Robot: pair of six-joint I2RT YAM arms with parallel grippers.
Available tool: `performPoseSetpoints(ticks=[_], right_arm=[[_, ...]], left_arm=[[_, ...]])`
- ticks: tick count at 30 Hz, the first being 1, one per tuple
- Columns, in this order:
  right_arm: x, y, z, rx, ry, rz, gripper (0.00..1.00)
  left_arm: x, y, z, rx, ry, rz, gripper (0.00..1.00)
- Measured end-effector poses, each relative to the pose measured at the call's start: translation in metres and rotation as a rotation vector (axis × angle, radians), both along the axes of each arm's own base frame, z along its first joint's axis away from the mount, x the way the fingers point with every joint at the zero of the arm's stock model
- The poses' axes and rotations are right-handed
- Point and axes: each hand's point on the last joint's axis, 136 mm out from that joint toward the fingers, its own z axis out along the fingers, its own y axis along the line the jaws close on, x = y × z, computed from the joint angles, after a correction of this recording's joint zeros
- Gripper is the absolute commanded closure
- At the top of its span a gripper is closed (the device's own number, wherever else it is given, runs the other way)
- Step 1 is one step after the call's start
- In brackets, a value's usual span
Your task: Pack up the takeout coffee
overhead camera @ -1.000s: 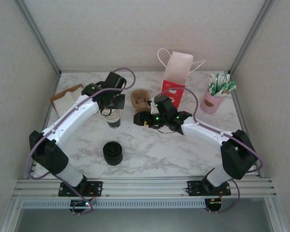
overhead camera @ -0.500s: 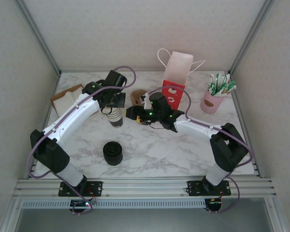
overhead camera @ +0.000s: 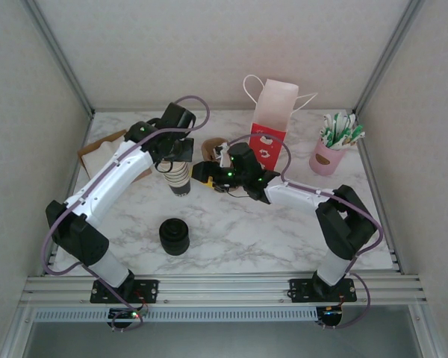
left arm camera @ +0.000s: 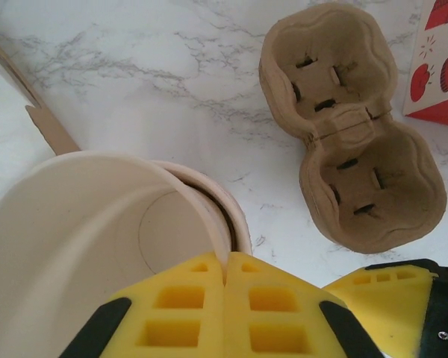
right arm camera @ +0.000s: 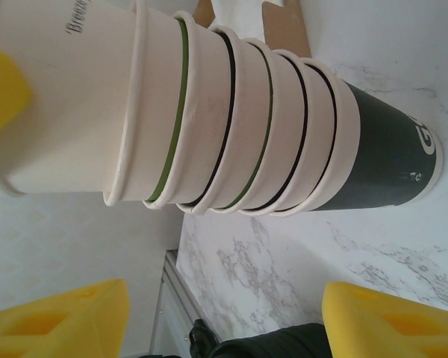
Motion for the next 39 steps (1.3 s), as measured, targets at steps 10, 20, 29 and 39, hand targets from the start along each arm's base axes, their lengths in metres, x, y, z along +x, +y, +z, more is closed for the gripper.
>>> performPoseSetpoints(ticks=[10,20,29,39], right_arm=[[-0.005,-0.028,0.033,-0.072,-0.121,-0.057,0.24],[-0.016,-0.070,0.033,-0.219,-0.189,-0.125,0.10],[-0.029,-0.149,0.047,-0.426,-0.287,-0.313,0.01],[-0.060,-0.277,0.036,-0.723,-0.313,-0.649,0.01]], left_arm=[[-0.001,-0.009,0.042,-0.007,-0.095,0.002,1.00],[-0.025,-0.028,0.093,-0.052,-0.195,-0.035,1.00],[-0.055,-0.075,0.102,-0.104,-0.199,-0.170,1.00],[-0.071,-0.142,0.054,-0.081,-0.105,-0.300,1.00]])
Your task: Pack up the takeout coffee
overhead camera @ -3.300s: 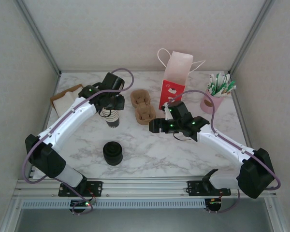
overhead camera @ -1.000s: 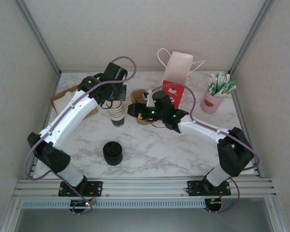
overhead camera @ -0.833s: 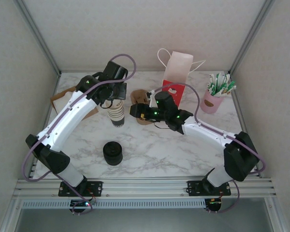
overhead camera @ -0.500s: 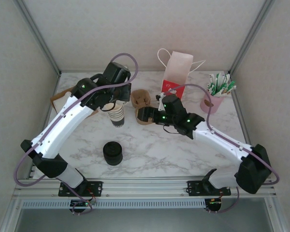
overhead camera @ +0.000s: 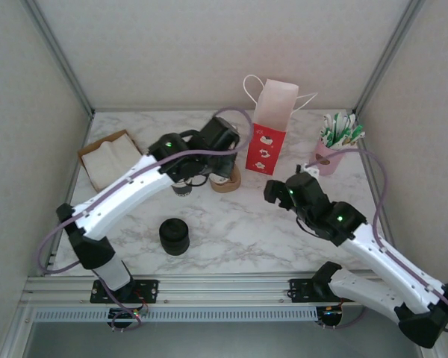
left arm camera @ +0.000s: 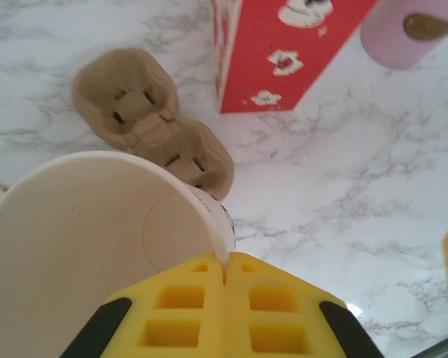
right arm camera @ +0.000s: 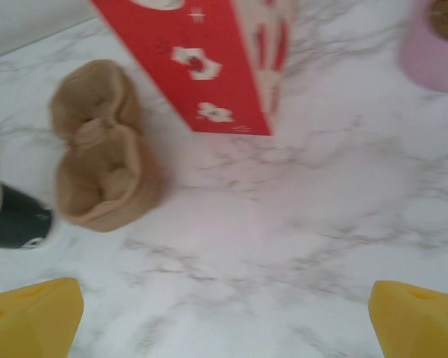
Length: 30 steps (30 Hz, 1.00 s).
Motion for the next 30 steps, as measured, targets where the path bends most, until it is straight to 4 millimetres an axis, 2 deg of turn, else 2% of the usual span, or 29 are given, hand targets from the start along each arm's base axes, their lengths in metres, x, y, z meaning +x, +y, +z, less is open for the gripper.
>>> performPoseSetpoints(ticks=[3,6,11,15,19,25,30], right_arm=[[-0.009,-0.021,-0.008,-0.037,0.000,-0.056,0.01],[-0.014,-0.033,-0.014,-0.056,0.002,-0.090,0.01],[-0.019,-0.042,-0.025,-0.082,0.022,-0.116,0.01],[-0.019,-0.045,-0.026,-0.089,0.020,-0.129,0.01],[-0.019,-0.047,-0.026,-0.091,0.015,-0.135,0.01],[-0.020,-0.048,-0.028,-0.094,0.016,-0.136,0.01],[-0.021,-0.048,-0.030,-0.093,0.018,-0.138,0.01]], left_arm=[[-0.002,-0.024,-0.028,0.039,0.040,-0.037,1.00],[-0.004,-0.043,-0.055,0.079,0.076,-0.066,1.00],[-0.004,-0.063,-0.099,0.151,0.129,-0.090,1.00],[-0.004,-0.077,-0.125,0.190,0.154,-0.105,1.00],[-0.008,-0.087,-0.143,0.217,0.170,-0.124,1.00],[-0.010,-0.098,-0.153,0.214,0.168,-0.137,1.00],[-0.009,-0.104,-0.163,0.214,0.176,-0.140,0.95]])
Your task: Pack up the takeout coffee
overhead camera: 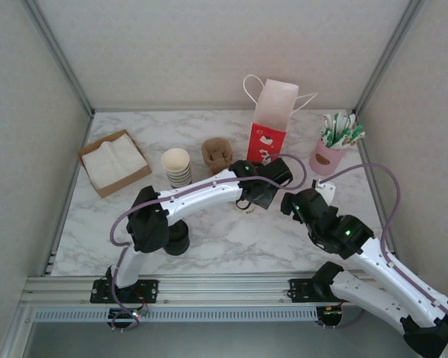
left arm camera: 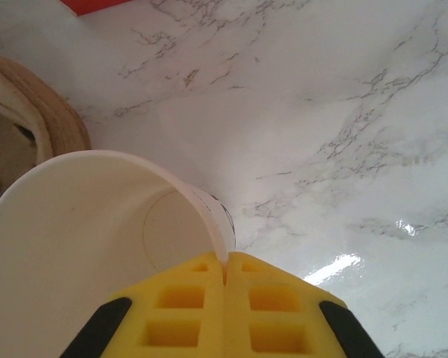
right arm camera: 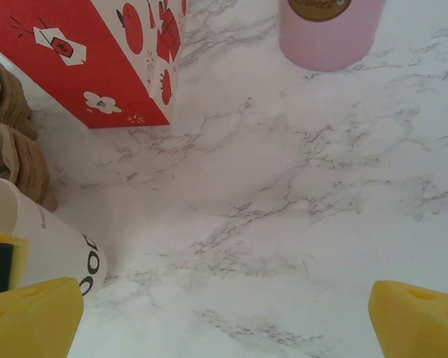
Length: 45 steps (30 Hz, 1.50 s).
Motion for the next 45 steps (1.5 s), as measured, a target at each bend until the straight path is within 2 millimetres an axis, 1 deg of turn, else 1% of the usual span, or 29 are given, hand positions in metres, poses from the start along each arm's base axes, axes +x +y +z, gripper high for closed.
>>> performPoseSetpoints(ticks=[2,3,5,7,9,14,18,21,23,26,29,30,32,33,35,38,41,45], right_arm=[[0.000,0.000,0.001,0.004,-0.004,0.000,0.01],[0.000,0.000,0.001,0.006,-0.006,0.000,0.01],[-0.001,-0.001,0.002,0.008,-0.008,0.000,0.01],[-0.001,-0.001,0.002,0.010,-0.008,-0.001,0.01],[-0.001,-0.001,0.002,0.011,-0.008,-0.002,0.01],[-0.001,-0.001,0.003,0.012,-0.010,-0.002,0.01],[-0.002,-0.002,0.002,0.011,-0.008,-0.002,0.01],[-0.005,-0.004,0.001,0.006,0.000,0.001,0.01],[-0.006,-0.004,0.001,0.002,0.006,0.006,0.01],[-0.008,-0.004,0.004,-0.001,0.012,0.022,0.01],[-0.008,0.001,0.012,0.013,0.007,0.053,0.01],[-0.009,0.003,0.015,0.018,0.005,0.063,0.01],[-0.009,0.008,0.020,0.029,0.008,0.092,0.01],[-0.009,0.012,0.022,0.034,0.011,0.111,0.01],[-0.009,0.021,0.024,0.044,0.027,0.158,0.01],[-0.008,0.040,0.024,0.057,0.064,0.234,0.01],[-0.005,0.063,0.023,0.075,0.105,0.320,0.01],[-0.005,0.100,0.020,0.088,0.159,0.458,0.01]], left_arm=[[0.000,-0.002,-0.003,0.001,0.002,-0.003,0.93],[-0.001,-0.003,-0.003,0.000,0.003,-0.005,0.91],[-0.003,-0.004,-0.004,-0.002,0.006,-0.007,0.84],[-0.005,-0.006,-0.004,-0.007,0.009,-0.007,0.72],[-0.006,-0.008,-0.004,-0.014,0.011,-0.007,0.65],[-0.008,-0.010,-0.004,-0.020,0.012,-0.008,0.55],[-0.007,-0.012,0.001,-0.042,0.005,0.001,0.39],[-0.007,-0.012,0.013,-0.073,-0.011,0.003,0.25],[-0.008,-0.010,0.026,-0.107,-0.021,0.014,0.20],[-0.012,-0.004,0.053,-0.176,-0.048,0.020,0.11],[-0.018,0.007,0.080,-0.257,-0.069,0.030,0.02],[-0.020,0.012,0.087,-0.281,-0.072,0.033,0.00],[-0.024,0.023,0.097,-0.330,-0.074,0.048,0.00],[-0.025,0.032,0.103,-0.364,-0.074,0.064,0.00],[-0.025,0.051,0.108,-0.410,-0.073,0.102,0.00],[-0.023,0.089,0.113,-0.476,-0.073,0.188,0.00],[-0.020,0.129,0.120,-0.549,-0.084,0.288,0.00],[-0.020,0.185,0.132,-0.658,-0.121,0.425,0.00]])
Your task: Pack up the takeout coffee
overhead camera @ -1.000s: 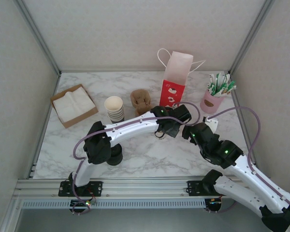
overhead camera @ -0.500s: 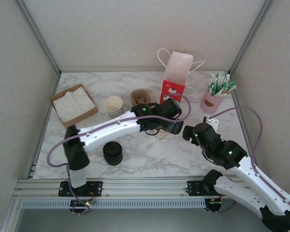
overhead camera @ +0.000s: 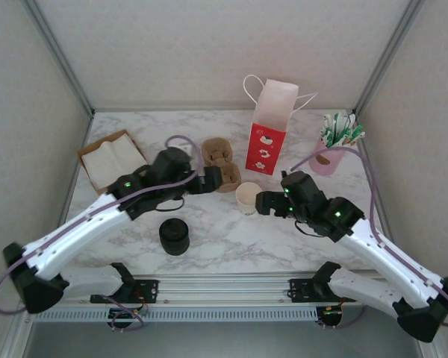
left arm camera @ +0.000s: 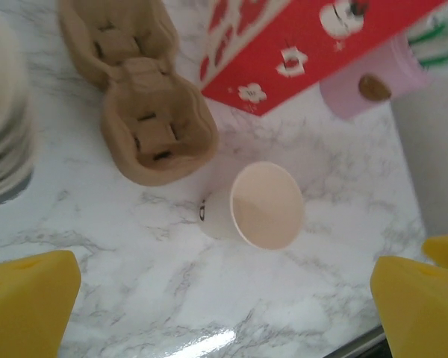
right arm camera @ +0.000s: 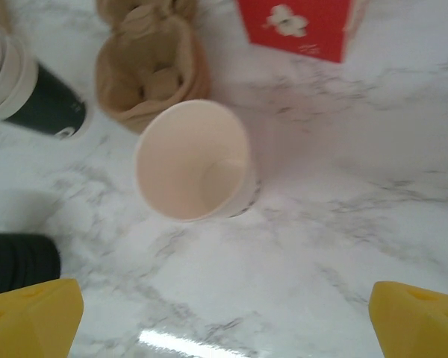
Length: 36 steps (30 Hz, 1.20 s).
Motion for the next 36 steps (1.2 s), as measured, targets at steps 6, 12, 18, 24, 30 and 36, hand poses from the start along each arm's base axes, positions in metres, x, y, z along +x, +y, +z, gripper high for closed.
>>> performPoseSetpoints(ticks=[6,12,18,24,30,36], right_arm=[[-0.011,0.069,0.009,-0.008,0.024,0.240,0.01],[-0.029,0.143,0.013,-0.031,0.045,0.468,0.01],[-0.043,0.203,0.002,-0.046,0.106,0.632,0.02],[-0.052,0.240,-0.013,-0.064,0.179,0.733,0.06],[-0.056,0.262,-0.025,-0.084,0.232,0.789,0.09],[-0.059,0.274,-0.037,-0.115,0.273,0.811,0.13]], left_arm=[[-0.008,0.070,-0.001,-0.124,0.015,0.169,0.01],[-0.019,0.122,-0.031,-0.193,0.098,0.310,0.05],[-0.037,0.155,-0.079,-0.243,0.266,0.420,0.18],[-0.057,0.163,-0.099,-0.251,0.335,0.464,0.29],[-0.071,0.179,-0.097,-0.260,0.325,0.567,0.36],[-0.088,0.183,-0.105,-0.302,0.322,0.624,0.43]])
